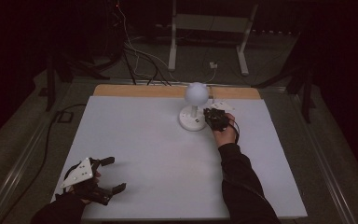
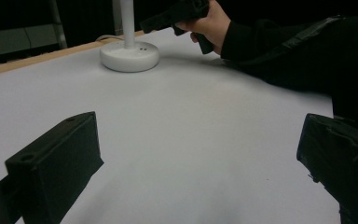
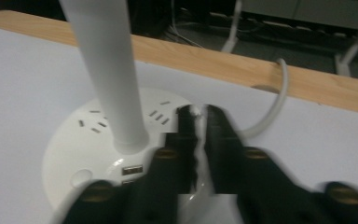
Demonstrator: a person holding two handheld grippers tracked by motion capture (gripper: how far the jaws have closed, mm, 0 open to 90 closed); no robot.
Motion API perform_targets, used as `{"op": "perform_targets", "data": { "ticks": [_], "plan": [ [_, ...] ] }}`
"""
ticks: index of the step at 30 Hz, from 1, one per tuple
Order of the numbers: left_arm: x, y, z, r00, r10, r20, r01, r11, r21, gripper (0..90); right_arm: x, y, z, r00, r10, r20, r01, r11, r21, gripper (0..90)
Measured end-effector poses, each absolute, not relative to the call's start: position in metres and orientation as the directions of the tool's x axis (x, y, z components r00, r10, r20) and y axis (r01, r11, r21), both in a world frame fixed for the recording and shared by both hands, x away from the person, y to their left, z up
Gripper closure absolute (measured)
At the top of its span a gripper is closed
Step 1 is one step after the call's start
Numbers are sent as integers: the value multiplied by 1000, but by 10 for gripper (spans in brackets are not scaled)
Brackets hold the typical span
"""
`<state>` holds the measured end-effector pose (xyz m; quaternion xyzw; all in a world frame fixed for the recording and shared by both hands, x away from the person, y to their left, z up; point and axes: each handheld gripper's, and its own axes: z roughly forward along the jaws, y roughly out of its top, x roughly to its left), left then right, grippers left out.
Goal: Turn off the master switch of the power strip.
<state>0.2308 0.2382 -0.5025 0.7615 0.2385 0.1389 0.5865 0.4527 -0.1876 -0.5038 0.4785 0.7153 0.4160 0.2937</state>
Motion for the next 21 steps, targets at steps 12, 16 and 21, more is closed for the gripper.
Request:
{"op": "perform_targets", "data": {
  "ticks": [12, 16, 21],
  "plan": [
    [231, 238, -502, 848, 526, -66, 198, -197, 960, 2, 437, -197, -496, -466, 884, 24, 425, 201, 883, 520],
    [231, 238, -502, 848, 526, -67, 198, -197, 960, 2, 434, -198, -490, -485, 873, 43, 446, 205, 871, 362],
    [231, 238, -502, 847, 527, -67, 198, -196, 960, 2, 429, -198, -485, -514, 855, 71, 458, 203, 866, 220]
  ]
}}
